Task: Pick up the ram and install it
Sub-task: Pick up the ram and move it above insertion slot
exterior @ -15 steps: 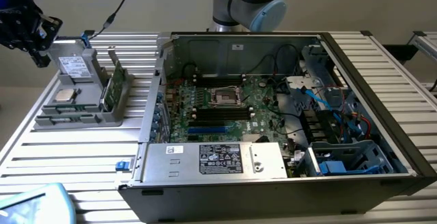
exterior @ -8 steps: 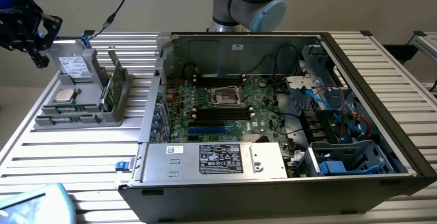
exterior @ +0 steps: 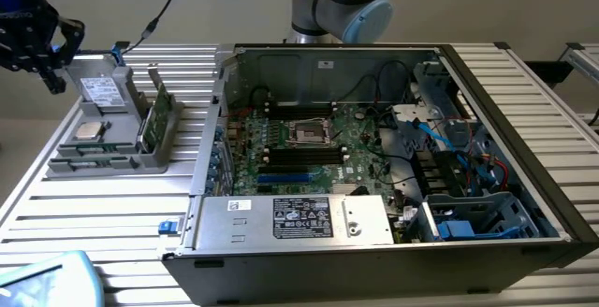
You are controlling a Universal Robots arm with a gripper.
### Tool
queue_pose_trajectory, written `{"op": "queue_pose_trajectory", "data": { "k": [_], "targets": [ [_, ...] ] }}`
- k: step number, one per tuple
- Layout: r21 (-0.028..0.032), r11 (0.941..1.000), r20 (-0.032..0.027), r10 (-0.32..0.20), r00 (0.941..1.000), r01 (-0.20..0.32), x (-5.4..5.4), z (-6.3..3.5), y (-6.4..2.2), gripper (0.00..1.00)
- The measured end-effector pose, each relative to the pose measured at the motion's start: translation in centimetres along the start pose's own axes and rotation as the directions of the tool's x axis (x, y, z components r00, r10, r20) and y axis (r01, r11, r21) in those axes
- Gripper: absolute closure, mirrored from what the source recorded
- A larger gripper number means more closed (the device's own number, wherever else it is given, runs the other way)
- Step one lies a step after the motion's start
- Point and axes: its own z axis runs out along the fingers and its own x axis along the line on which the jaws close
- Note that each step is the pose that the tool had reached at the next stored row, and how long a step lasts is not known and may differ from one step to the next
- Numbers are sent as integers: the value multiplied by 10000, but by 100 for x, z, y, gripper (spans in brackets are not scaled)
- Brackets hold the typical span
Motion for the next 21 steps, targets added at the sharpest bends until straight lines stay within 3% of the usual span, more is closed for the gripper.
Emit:
{"op": "queue_pose_trajectory", "data": {
  "k": [6,10,15,21],
  "targets": [
    [21,9941,-33,-1088,9941,1088,0,3,0,89],
    [-50,9835,-6,-1807,9835,1807,-1,10,0,89],
    [-130,9627,43,-2703,9628,2703,-1,17,-1,89],
    [-149,9270,89,-3746,9271,3747,-1,22,-1,89]
  ]
}}
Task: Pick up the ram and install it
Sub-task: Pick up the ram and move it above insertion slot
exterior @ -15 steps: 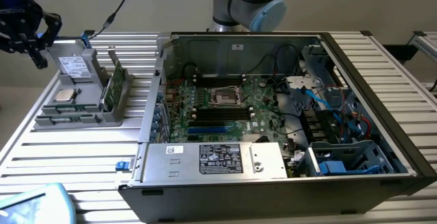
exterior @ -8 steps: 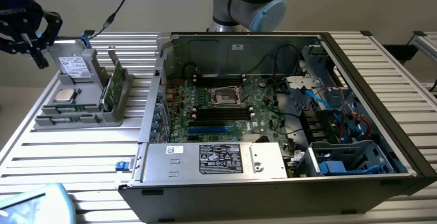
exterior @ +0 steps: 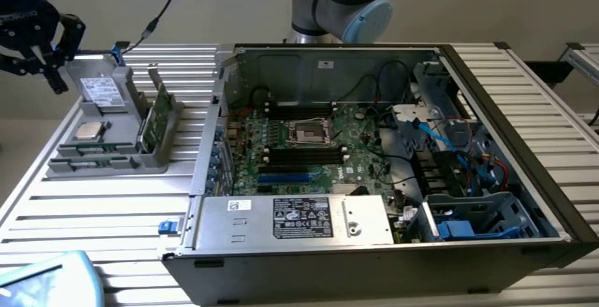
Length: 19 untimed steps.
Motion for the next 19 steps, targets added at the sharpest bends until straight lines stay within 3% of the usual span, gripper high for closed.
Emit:
{"op": "queue_pose_trajectory", "data": {
  "k": [5,10,14,19],
  "targets": [
    [-29,9957,35,-923,9957,923,0,3,-1,89],
    [-118,9830,95,-1831,9830,1832,0,5,0,89],
    [-139,9670,81,-2542,9671,2543,0,7,-1,89],
    [-122,9397,6,-3418,9398,3418,0,7,-1,89]
  ]
}}
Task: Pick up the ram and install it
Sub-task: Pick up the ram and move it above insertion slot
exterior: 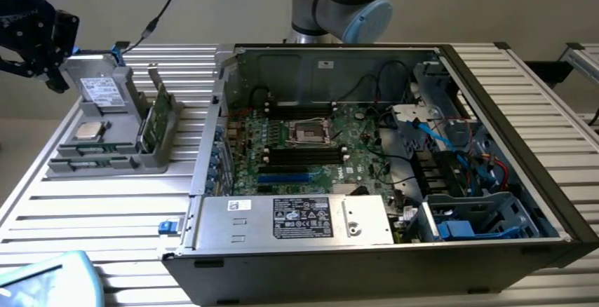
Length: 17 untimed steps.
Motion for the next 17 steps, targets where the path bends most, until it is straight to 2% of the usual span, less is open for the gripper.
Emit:
{"op": "queue_pose_trajectory", "data": {
  "k": [4,8,13,17],
  "targets": [
    [11,9974,-66,-715,9974,715,0,-1,0,89],
    [45,9894,-121,-1449,9894,1449,0,0,0,89],
    [87,9722,-190,-2339,9721,2341,0,-1,0,89],
    [121,9524,-245,-3042,9523,3046,0,0,0,89]
  ]
}}
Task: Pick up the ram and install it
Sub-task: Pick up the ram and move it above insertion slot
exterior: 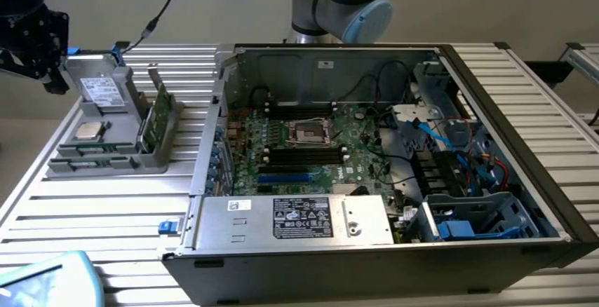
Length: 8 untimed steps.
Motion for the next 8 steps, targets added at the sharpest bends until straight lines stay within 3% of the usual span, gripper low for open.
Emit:
{"op": "queue_pose_trajectory", "data": {
  "k": [4,8],
  "targets": [
    [49,9973,-47,-733,9973,733,0,0,0,89],
    [79,9894,-87,-1447,9894,1448,0,2,0,89]
  ]
}}
